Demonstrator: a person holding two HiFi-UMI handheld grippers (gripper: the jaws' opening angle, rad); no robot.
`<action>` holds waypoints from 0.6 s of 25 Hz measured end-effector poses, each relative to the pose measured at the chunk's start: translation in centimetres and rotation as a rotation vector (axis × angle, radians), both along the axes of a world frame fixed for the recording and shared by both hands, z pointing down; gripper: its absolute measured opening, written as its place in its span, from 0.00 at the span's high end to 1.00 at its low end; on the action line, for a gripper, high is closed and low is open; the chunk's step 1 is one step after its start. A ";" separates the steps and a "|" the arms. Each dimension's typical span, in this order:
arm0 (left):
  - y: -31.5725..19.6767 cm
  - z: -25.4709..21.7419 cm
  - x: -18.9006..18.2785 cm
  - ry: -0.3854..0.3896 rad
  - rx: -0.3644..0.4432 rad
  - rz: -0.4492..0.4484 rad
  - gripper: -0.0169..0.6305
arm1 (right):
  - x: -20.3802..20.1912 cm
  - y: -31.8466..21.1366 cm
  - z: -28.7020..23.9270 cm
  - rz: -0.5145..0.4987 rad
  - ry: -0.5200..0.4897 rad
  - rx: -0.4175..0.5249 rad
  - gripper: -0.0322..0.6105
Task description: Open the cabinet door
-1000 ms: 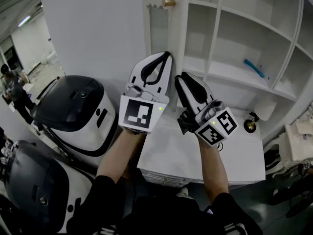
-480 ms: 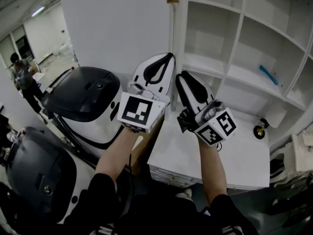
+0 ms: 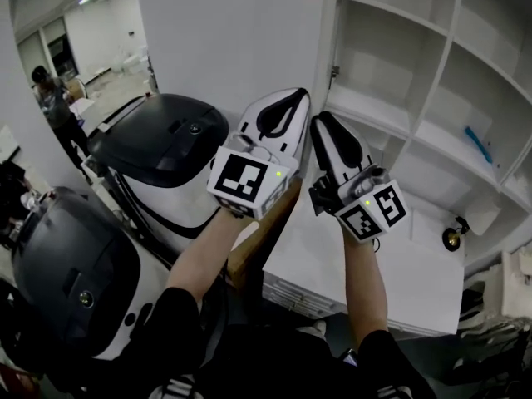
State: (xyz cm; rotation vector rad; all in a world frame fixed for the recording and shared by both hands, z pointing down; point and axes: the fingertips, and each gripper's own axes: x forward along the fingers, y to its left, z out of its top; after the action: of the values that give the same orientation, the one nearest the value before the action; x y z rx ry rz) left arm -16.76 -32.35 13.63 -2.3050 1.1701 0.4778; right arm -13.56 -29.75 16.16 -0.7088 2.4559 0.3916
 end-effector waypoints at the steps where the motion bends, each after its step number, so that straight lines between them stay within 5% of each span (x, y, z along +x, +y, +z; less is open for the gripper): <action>1: 0.0 0.2 -0.3 0.008 -0.006 0.004 0.96 | -0.2 -0.1 0.1 0.004 0.005 -0.003 0.84; 8: 0.5 1.4 -3.6 0.020 -0.035 -0.033 0.96 | -3.4 -0.9 1.9 0.002 0.053 -0.030 0.86; 15: 2.1 3.4 -2.7 -0.010 -0.069 -0.010 0.96 | -3.5 -0.7 2.6 0.001 0.028 -0.055 0.90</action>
State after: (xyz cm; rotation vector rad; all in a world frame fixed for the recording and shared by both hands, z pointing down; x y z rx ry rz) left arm -19.47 -30.28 16.98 -2.3560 1.2096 0.4279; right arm -17.09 -30.40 18.75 -0.7315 2.5015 0.3371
